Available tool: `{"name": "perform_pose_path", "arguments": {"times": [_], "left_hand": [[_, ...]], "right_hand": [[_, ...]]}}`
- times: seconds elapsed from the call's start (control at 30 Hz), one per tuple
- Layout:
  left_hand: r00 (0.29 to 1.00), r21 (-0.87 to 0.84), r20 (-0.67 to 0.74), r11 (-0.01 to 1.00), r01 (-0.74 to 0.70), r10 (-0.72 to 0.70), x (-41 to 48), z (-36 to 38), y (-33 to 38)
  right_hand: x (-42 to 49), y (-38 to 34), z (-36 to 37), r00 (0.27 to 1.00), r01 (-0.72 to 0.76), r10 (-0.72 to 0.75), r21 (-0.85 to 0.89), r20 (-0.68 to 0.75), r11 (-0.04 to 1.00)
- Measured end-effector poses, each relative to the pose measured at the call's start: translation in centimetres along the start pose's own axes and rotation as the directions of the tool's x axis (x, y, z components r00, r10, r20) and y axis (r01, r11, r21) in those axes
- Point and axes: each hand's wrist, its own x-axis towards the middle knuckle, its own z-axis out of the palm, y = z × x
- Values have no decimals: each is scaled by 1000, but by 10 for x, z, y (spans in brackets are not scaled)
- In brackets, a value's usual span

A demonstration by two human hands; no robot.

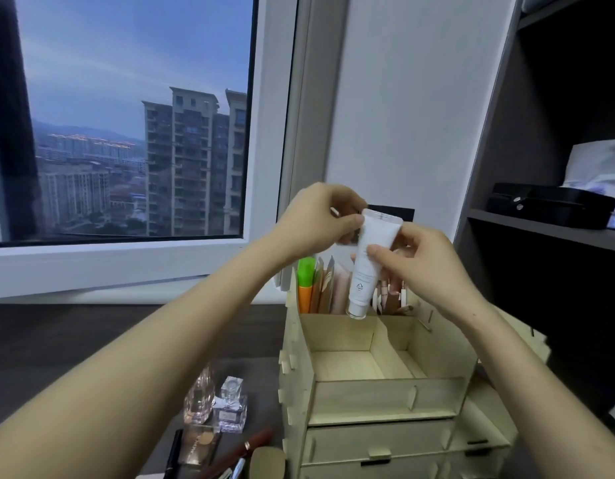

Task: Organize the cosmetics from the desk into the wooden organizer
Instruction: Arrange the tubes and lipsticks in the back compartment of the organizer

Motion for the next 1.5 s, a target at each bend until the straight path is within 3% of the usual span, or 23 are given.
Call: {"name": "perform_pose_path", "arguments": {"times": [0.1, 0.2, 0.43, 0.57, 0.67, 1.03, 1.2, 1.37, 1.5], "left_hand": [[995, 71, -28, 993, 94, -92, -2, 13, -25], [982, 217, 20, 960, 177, -186, -13, 28, -52], [934, 402, 266, 908, 117, -238, -24, 52, -72], [905, 442, 338, 893, 92, -260, -20, 63, -77], [890, 475, 365, 877, 76, -275, -21, 68, -81], [889, 531, 364, 846, 45, -276, -18, 74, -86], [903, 420, 322, 897, 134, -286, -23, 66, -85], [957, 338, 169, 926, 168, -235, -41, 27, -72], [961, 301, 36, 919, 253, -276, -69, -15, -73]], "right_hand": [[13, 25, 6, 976, -118, 105, -57, -191, 991], [26, 44, 19, 958, -167, 127, -140, -255, 976], [47, 66, 56, 974, -210, 162, -375, -156, 903], [47, 68, 70, 976, -217, 203, -511, -83, 832], [46, 72, 76, 970, -224, 238, -513, -41, 829], [46, 67, 71, 955, -282, 296, -415, -31, 865], [38, 60, 63, 966, -230, 259, -471, -2, 852], [11, 30, 52, 994, -110, 91, -406, -67, 907], [-29, -16, 63, 999, 46, -43, -300, 14, 953]]}}
